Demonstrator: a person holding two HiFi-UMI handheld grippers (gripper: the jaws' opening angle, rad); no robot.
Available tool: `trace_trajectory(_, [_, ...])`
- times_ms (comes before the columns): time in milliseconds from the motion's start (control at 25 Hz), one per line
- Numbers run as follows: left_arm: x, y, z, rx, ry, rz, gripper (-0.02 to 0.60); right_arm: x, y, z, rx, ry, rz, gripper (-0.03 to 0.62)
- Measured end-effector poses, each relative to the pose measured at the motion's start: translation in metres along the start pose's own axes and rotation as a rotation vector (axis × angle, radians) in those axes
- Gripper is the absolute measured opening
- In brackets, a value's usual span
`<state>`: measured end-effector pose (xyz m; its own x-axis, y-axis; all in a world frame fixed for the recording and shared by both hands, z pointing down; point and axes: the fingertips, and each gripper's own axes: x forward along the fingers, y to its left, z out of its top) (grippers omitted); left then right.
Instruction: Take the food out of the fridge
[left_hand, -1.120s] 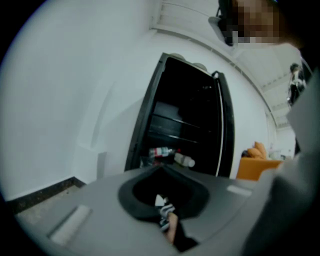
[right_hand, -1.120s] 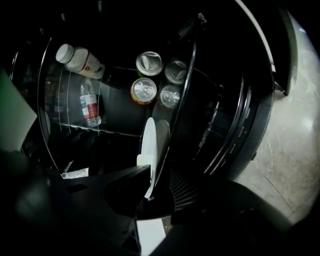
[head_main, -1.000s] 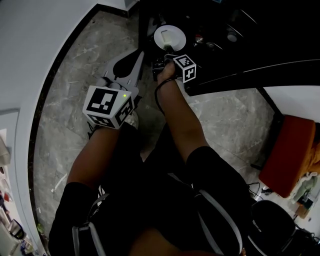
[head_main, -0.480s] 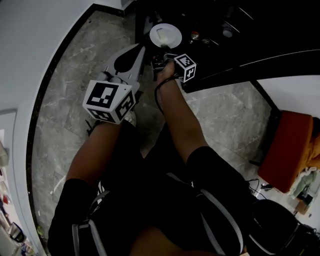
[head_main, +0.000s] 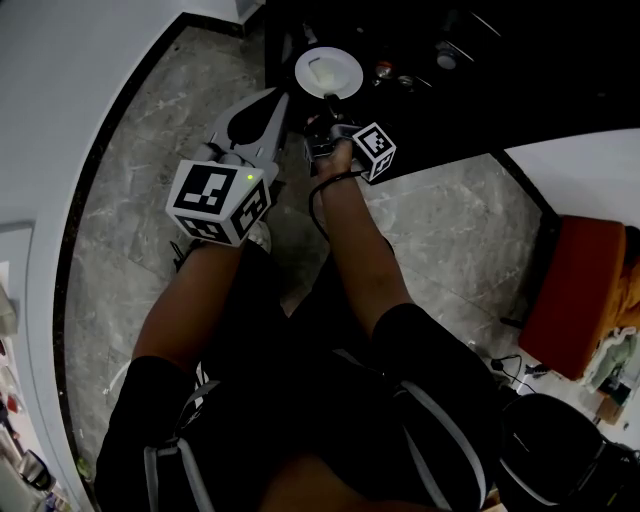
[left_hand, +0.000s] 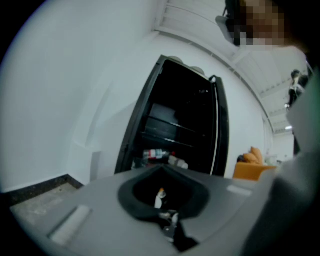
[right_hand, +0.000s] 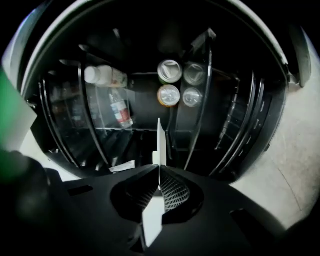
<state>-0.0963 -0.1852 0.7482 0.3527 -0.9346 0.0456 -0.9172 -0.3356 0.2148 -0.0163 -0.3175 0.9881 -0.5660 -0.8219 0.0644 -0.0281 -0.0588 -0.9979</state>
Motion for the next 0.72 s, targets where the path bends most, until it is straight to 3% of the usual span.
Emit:
trace_trajectory(320, [0.008,0.011,-0.009,0.017,0.027,0.041,0.003,-0.048,0.041,-0.002,-0.024,0.044,0.008,0.008])
trace_trajectory(720, [0.032,0.001,-0.023,0.045,0.065,0.019,0.003,-0.134,0.101,-0.01,-0.029,0.11,0.023,0.008])
